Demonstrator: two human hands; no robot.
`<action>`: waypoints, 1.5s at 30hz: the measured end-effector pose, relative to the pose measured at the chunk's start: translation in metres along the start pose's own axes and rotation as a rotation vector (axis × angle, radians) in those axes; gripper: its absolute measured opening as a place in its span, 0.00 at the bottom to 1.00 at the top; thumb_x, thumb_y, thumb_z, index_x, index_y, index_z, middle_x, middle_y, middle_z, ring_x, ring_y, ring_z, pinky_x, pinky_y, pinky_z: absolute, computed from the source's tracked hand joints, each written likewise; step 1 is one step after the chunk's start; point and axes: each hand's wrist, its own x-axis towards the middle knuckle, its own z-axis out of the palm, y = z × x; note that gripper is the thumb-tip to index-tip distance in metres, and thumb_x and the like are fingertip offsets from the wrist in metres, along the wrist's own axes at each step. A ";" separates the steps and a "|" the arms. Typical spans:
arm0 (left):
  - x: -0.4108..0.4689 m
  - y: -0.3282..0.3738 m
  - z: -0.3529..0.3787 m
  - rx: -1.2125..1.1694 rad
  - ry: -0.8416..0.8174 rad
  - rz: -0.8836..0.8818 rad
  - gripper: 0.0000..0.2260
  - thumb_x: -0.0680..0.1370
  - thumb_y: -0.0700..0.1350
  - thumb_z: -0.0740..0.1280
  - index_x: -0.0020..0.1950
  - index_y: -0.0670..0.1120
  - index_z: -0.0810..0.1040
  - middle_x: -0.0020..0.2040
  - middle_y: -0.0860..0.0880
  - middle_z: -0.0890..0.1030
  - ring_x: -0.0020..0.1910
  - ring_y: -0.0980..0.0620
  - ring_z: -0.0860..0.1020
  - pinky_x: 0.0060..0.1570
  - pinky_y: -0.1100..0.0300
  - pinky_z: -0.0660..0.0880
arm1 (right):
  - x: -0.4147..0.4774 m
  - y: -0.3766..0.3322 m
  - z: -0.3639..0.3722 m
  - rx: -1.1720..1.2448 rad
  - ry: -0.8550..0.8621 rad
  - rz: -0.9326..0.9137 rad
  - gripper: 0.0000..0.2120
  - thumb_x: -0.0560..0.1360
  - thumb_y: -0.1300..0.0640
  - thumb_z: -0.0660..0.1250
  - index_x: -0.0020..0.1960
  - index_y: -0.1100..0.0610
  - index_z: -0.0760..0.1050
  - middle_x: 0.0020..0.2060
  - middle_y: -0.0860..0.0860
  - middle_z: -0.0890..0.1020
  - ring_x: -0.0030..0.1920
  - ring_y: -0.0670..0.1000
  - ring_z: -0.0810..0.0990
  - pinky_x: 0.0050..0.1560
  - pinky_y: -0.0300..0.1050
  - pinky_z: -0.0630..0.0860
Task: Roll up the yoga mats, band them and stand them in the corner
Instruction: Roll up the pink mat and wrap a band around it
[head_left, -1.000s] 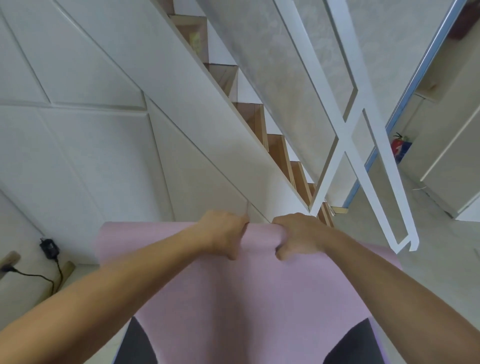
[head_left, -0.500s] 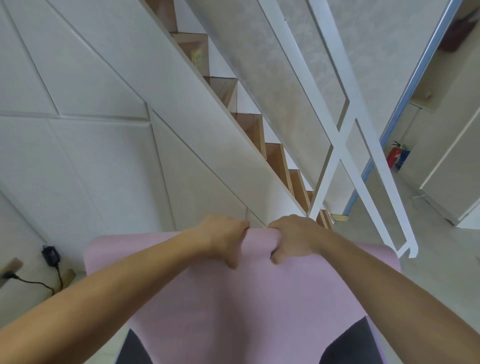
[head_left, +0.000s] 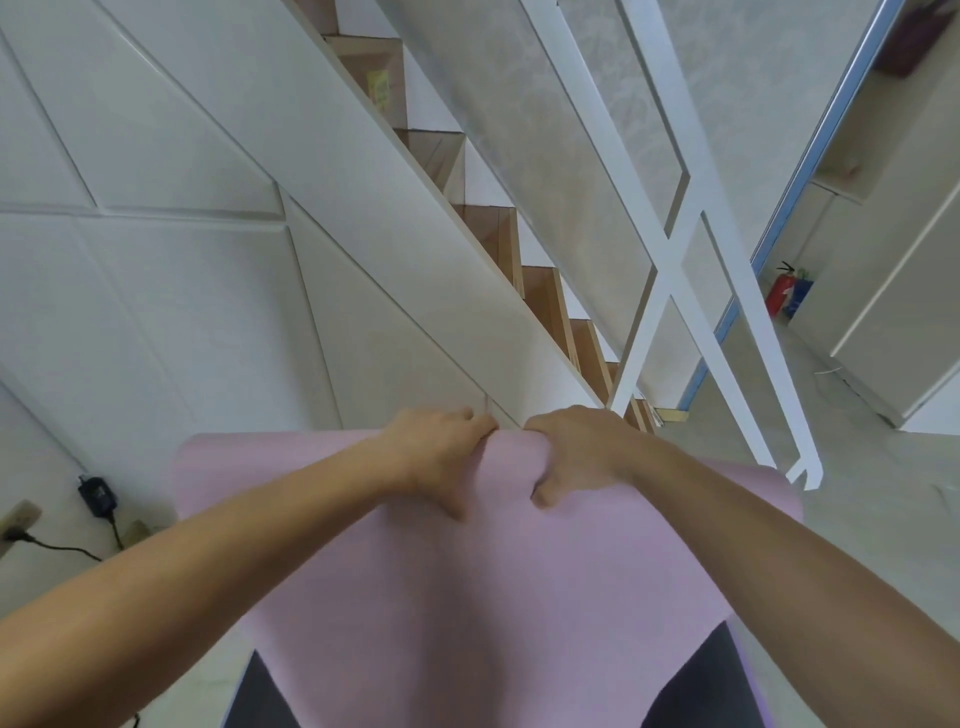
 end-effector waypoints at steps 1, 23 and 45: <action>-0.001 0.004 0.003 0.057 0.083 0.003 0.32 0.64 0.56 0.75 0.65 0.51 0.69 0.55 0.50 0.77 0.52 0.45 0.79 0.47 0.54 0.76 | 0.000 0.001 -0.003 0.002 -0.007 0.002 0.20 0.62 0.43 0.76 0.49 0.45 0.73 0.40 0.43 0.78 0.45 0.49 0.78 0.42 0.45 0.73; 0.006 -0.029 -0.032 -0.337 -0.106 -0.131 0.27 0.61 0.50 0.80 0.58 0.52 0.77 0.52 0.51 0.81 0.50 0.48 0.80 0.49 0.54 0.79 | 0.010 -0.005 0.022 -0.560 0.475 -0.133 0.40 0.64 0.40 0.77 0.70 0.52 0.67 0.49 0.51 0.78 0.43 0.56 0.78 0.36 0.47 0.68; 0.011 -0.042 -0.051 -0.770 -0.338 -0.040 0.24 0.62 0.34 0.80 0.56 0.44 0.82 0.49 0.47 0.87 0.48 0.45 0.85 0.47 0.47 0.83 | 0.010 -0.006 0.022 -0.544 0.572 -0.180 0.49 0.61 0.41 0.76 0.75 0.51 0.59 0.52 0.55 0.78 0.43 0.58 0.77 0.40 0.52 0.75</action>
